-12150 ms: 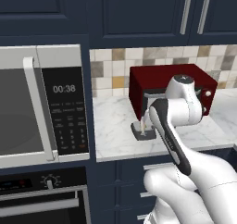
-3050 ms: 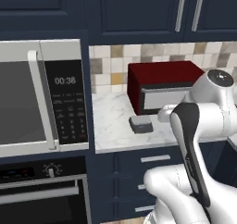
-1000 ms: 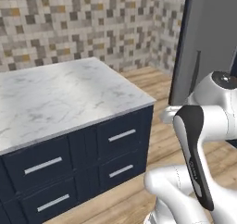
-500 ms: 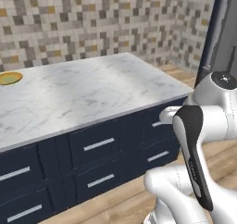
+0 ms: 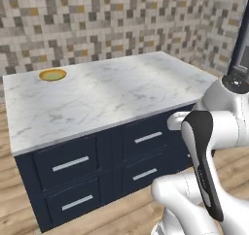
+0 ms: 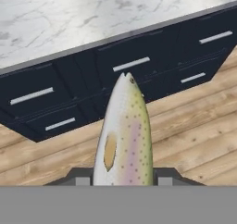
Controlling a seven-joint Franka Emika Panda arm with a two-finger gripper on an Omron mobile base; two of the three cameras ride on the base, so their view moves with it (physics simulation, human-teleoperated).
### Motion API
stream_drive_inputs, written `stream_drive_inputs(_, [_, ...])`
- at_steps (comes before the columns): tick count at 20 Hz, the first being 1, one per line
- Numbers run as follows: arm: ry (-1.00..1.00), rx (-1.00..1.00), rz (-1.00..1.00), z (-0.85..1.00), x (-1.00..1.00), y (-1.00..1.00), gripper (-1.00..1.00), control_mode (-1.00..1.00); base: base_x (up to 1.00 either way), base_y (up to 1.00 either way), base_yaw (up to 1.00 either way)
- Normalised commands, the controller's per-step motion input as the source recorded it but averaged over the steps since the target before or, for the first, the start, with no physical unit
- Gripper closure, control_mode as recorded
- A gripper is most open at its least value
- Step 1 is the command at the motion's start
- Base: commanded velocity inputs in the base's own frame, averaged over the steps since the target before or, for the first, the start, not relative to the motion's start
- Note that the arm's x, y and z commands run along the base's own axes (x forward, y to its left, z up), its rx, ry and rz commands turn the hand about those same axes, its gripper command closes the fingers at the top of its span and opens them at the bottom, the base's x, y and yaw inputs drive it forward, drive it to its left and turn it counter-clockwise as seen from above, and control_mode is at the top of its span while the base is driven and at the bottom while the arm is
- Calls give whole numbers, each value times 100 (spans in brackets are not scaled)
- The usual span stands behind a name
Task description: Take the fish from the fridge and place it on the digital scale on the counter by the fridge. Wait a few seconds for a reading, then move it to the plate on the dining counter.
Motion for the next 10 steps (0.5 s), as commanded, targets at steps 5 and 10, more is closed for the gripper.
stream_drive_inputs(5, [0, 0, 0, 0, 0, 0, 100, 100, 21, 100, -3])
stream_drive_inputs(10, [0, 0, 0, 0, 0, 0, 100, 100, 61, 100, -11])
